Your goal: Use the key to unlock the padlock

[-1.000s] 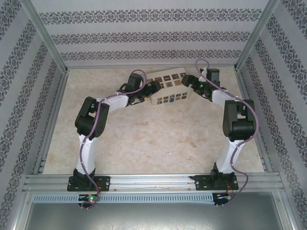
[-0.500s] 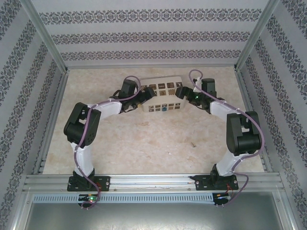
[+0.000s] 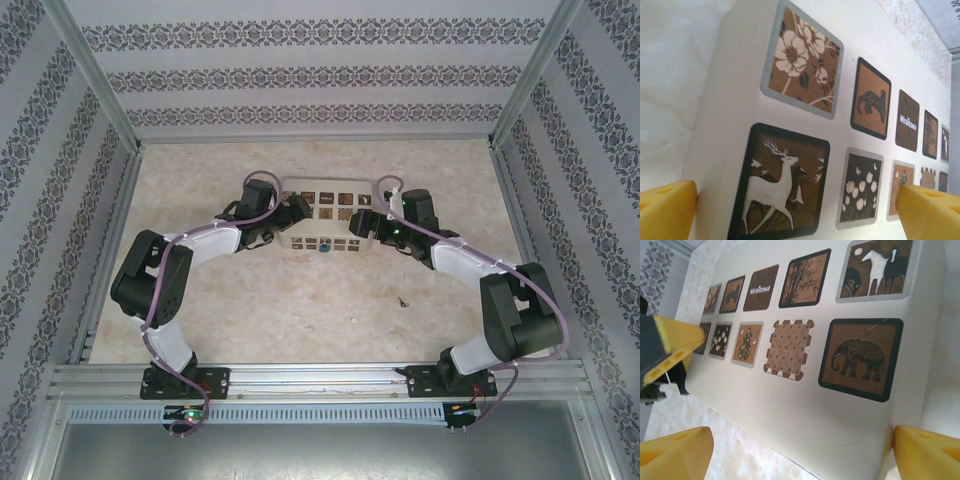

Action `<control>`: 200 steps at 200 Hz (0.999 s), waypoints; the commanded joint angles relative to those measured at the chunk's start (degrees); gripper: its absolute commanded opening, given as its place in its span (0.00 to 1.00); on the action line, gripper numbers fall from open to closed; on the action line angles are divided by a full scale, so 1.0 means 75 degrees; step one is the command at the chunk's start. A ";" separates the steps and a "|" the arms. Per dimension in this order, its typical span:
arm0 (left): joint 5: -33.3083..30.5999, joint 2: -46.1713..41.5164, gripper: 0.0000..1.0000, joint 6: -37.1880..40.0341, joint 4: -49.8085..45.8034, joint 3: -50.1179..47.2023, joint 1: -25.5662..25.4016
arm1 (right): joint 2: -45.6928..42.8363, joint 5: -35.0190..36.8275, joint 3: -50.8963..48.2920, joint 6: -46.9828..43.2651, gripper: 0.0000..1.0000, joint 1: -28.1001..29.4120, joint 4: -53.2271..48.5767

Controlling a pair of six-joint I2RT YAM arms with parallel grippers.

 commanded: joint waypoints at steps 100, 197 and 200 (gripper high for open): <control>0.0404 -0.0120 1.00 0.0251 0.0112 0.0295 -0.0053 | -0.1030 0.0154 -0.0864 0.0357 0.89 0.1167 -0.0017; 0.0420 0.0032 1.00 0.0336 -0.0075 0.0430 0.0257 | -0.1354 0.1320 -0.0701 0.0271 0.91 0.1308 -0.0974; 0.0409 0.0012 1.00 0.0352 -0.0092 0.0416 0.0272 | -0.1373 0.1400 -0.0701 0.0262 0.91 0.1308 -0.1009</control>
